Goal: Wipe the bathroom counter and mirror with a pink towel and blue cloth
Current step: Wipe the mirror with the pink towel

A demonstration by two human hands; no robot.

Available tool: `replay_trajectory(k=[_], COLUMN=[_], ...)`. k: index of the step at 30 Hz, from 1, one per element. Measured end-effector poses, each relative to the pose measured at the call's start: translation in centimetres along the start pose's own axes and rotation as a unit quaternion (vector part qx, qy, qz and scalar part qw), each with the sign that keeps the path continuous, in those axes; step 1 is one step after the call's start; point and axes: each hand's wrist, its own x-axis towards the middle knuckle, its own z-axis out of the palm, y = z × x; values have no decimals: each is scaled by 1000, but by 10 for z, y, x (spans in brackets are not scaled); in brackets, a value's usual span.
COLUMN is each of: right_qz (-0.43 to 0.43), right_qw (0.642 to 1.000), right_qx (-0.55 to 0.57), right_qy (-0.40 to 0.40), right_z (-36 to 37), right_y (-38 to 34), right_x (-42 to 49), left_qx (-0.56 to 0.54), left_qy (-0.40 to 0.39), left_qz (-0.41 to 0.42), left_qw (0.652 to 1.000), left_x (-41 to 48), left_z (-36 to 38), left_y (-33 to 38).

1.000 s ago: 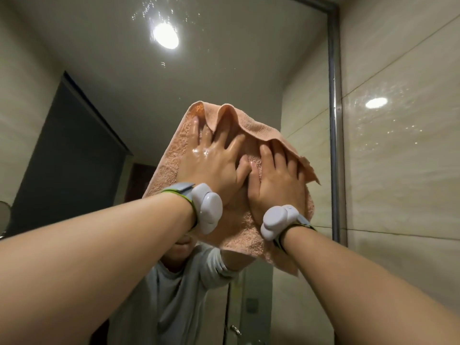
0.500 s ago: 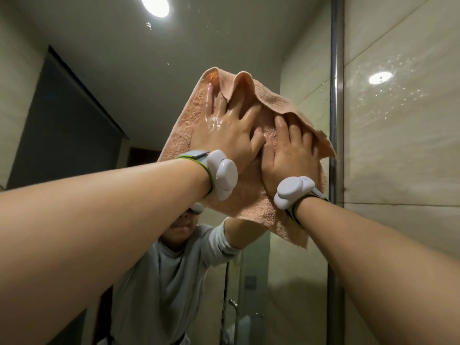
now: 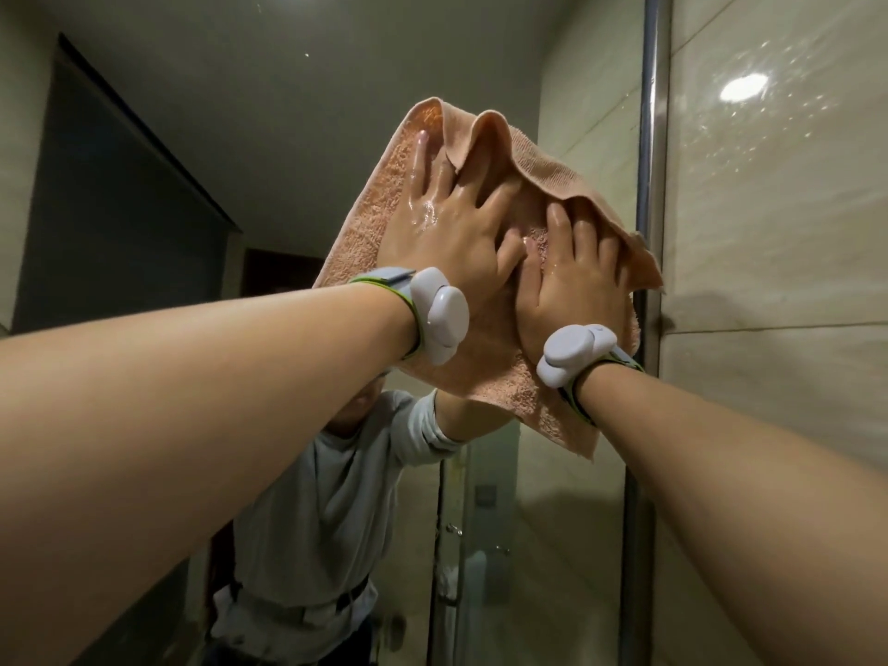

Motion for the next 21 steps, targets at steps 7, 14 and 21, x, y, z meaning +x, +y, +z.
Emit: replay_trajectory(k=[7,14,21], right_qz=[9,17,19], right_qw=[1000,999,998], right_qx=[-17,-42,-55], right_qy=[0,-9,-34], right_z=[1,0,-1], right_y=[3,3,-2], right_x=[-31,-69,-116], left_qx=[6,0,-15], left_qy=[-23,-18,-40], left_qz=[13,21,19], left_qw=[1000,1000,999], left_x=[-24,-60,-106], left_z=[2,4,3], left_y=[11,22,30])
